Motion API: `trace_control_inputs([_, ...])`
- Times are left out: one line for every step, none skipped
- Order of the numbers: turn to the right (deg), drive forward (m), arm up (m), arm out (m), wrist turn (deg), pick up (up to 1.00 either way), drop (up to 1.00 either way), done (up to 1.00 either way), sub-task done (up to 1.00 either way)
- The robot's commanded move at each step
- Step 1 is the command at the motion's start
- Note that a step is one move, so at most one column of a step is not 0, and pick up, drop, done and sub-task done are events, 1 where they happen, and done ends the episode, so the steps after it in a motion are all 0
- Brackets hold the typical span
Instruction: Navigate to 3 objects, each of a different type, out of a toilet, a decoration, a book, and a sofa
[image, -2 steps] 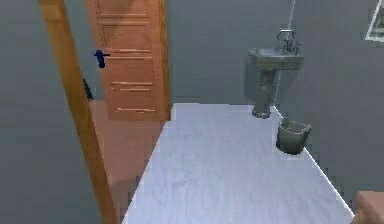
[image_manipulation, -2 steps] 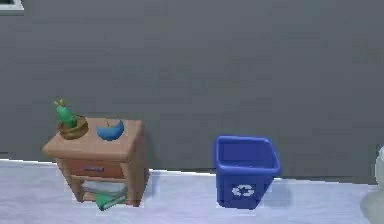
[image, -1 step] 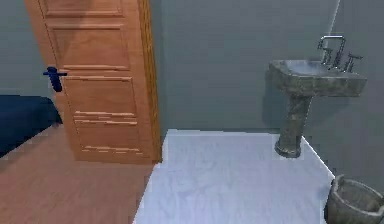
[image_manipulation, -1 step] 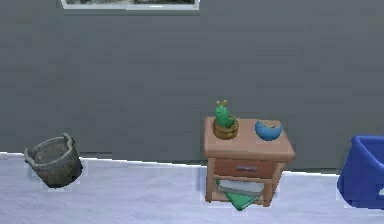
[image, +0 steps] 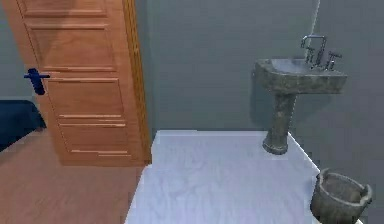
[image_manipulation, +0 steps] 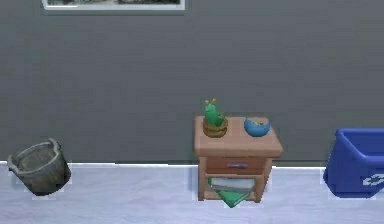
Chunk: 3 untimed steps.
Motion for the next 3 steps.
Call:
trace_control_inputs([0.0,0.05,0.00,0.00,0.0,0.00,0.00,0.00,0.00])
trace_control_inputs([-42.0,0.00,0.00,0.00,0.0,0.00,0.00,0.00,0.00])
trace_control_inputs([0.0,0.55,0.00,0.00,0.0,0.00,0.00,0.00,0.00])
